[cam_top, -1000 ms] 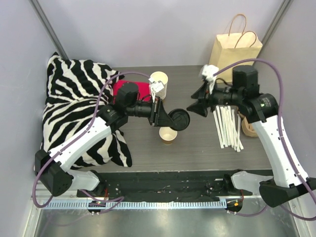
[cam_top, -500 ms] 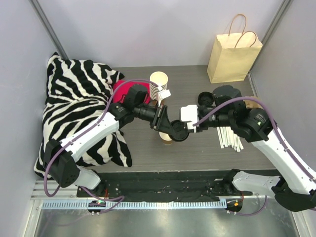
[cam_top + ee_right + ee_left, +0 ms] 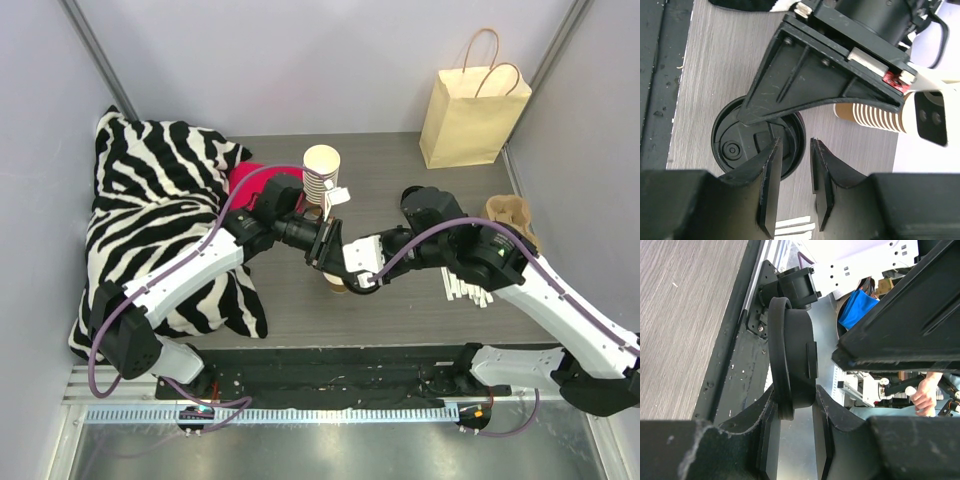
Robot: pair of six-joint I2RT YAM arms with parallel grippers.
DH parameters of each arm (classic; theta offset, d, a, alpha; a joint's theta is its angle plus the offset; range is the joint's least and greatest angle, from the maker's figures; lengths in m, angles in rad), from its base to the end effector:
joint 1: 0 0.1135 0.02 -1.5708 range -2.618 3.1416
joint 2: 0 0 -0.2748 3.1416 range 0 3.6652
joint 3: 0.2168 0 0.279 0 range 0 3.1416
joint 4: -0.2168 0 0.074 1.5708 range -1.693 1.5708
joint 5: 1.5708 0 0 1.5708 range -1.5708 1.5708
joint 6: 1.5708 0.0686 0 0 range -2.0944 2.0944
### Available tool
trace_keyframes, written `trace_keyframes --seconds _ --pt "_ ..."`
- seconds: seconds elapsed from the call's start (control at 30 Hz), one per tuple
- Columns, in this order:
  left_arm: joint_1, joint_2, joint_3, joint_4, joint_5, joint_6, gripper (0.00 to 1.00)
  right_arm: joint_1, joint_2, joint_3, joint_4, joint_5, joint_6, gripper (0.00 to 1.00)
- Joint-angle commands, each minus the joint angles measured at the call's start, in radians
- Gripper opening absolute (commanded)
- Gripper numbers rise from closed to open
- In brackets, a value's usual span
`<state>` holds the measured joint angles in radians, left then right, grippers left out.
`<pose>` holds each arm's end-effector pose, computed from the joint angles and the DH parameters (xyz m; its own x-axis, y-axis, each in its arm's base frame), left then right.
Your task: Pack the takeout coffee
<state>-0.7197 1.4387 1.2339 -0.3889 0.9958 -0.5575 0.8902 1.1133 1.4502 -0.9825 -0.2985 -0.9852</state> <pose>0.2290 -0.2773 0.3270 -0.8234 0.3391 -0.4550 0.5255 0.1530 -0.8369 0.1400 0.2050 0.4228 0.5330 -0.6075 -0.5889 -0.8078 -0.1582 -0.5679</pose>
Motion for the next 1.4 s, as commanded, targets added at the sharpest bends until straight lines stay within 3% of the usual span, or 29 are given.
trace_keyframes --seconds 0.0,0.43,0.6,0.83,1.03,1.23,1.27,1.37 --pt "-0.006 -0.020 0.022 -0.008 0.038 0.022 0.00 0.032 0.008 -0.001 -0.001 0.027 -0.010 0.35" --pt "-0.015 -0.023 0.026 -0.027 0.066 0.050 0.00 0.053 0.037 -0.002 -0.034 0.038 -0.046 0.31" --pt "-0.035 -0.017 0.055 -0.083 0.063 0.117 0.00 0.053 0.060 0.024 -0.076 0.027 -0.040 0.23" --pt "-0.038 -0.009 0.072 -0.094 0.066 0.134 0.00 0.053 0.068 0.029 -0.102 0.028 -0.050 0.20" --pt "-0.038 -0.006 0.067 -0.097 0.066 0.137 0.00 0.055 0.063 0.022 -0.073 0.039 -0.040 0.01" --pt "-0.037 -0.011 0.055 -0.097 0.061 0.142 0.00 0.055 0.045 0.015 -0.025 0.047 0.028 0.01" --pt "-0.037 -0.012 0.055 -0.103 0.052 0.143 0.02 0.055 0.042 0.013 -0.019 0.056 0.039 0.01" --pt "-0.014 -0.023 0.042 -0.105 0.035 0.134 0.38 0.055 0.034 0.015 -0.007 0.068 0.074 0.01"
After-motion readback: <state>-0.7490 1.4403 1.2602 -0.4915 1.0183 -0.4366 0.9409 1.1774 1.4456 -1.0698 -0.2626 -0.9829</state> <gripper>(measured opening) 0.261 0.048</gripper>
